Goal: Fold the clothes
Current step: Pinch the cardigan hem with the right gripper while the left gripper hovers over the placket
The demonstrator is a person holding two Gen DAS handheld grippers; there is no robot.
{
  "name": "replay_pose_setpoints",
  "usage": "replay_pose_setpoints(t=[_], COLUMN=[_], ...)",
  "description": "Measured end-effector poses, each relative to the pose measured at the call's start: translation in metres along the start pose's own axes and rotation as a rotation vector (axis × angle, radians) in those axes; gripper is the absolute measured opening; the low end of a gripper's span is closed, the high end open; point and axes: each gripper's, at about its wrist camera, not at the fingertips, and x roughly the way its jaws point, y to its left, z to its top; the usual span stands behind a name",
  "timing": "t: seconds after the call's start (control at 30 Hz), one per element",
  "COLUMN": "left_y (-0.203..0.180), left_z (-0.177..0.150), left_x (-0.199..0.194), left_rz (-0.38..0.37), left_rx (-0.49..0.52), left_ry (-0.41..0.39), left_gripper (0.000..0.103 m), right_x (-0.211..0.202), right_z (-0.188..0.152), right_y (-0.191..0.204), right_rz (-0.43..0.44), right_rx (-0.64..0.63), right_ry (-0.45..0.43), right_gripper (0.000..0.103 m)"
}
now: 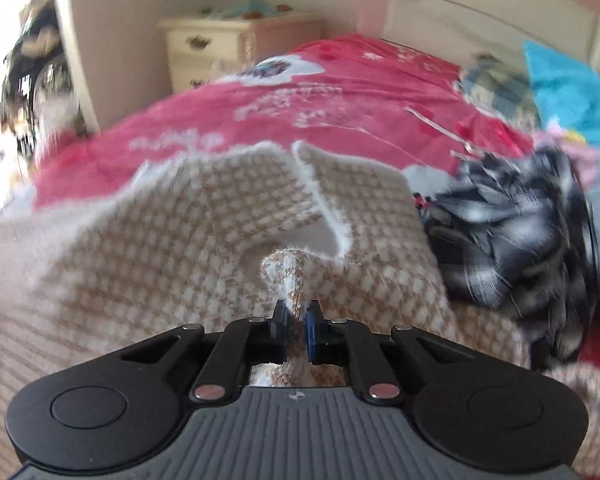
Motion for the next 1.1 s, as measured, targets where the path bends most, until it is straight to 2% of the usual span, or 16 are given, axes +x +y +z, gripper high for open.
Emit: replay_pose_setpoints(t=[0.13,0.27,0.33,0.37,0.4,0.57,0.63,0.73,0.8,0.93,1.1], left_y=[0.000,0.002,0.001,0.001,0.002,0.003,0.006,0.017,0.021,0.020,0.017], left_z=[-0.002,-0.002,-0.002,-0.001,-0.001,0.000,0.002,0.007,0.010,0.014,0.018], left_x=[0.003,0.005,0.006,0.005,0.004,0.005,0.006,0.001,-0.006,-0.026,-0.040], left_rz=[0.006,0.008,0.010,0.010,0.009,0.009,0.001,-0.040,-0.049,-0.019,-0.059], left_rx=[-0.006,-0.008,-0.003,-0.002,-0.003,-0.003,-0.017,-0.113,-0.151,-0.123,-0.093], left_ry=[0.006,0.006,0.006,0.006,0.006,0.002,0.001,-0.005,-0.036,-0.109,-0.110], left_gripper=[0.021,0.021,0.021,0.021,0.021,0.021,0.021,0.022,0.024,0.024,0.025], right_x=[0.027,0.036,0.031,0.023,0.012,-0.072,-0.112,-0.153,-0.177,-0.206,-0.214], right_z=[-0.010,-0.012,-0.007,-0.003,0.001,-0.004,-0.020,-0.063,-0.095,-0.166,-0.230], right_y=[0.011,0.006,-0.009,-0.022,-0.035,-0.105,-0.123,-0.122,-0.115,-0.083,-0.060], right_rz=[-0.029,0.007,0.057,0.090,0.113,0.248,0.309,0.384,0.415,0.397,0.501], right_rx=[-0.041,-0.049,-0.006,0.047,0.105,0.336,0.362,0.251,0.157,-0.045,-0.182], right_ry=[0.015,0.023,0.036,0.036,0.020,-0.085,-0.090,0.024,0.100,0.151,0.214], right_gripper=[0.010,0.017,0.030,0.044,0.050,0.051,0.051,0.051,0.051,0.051,0.050])
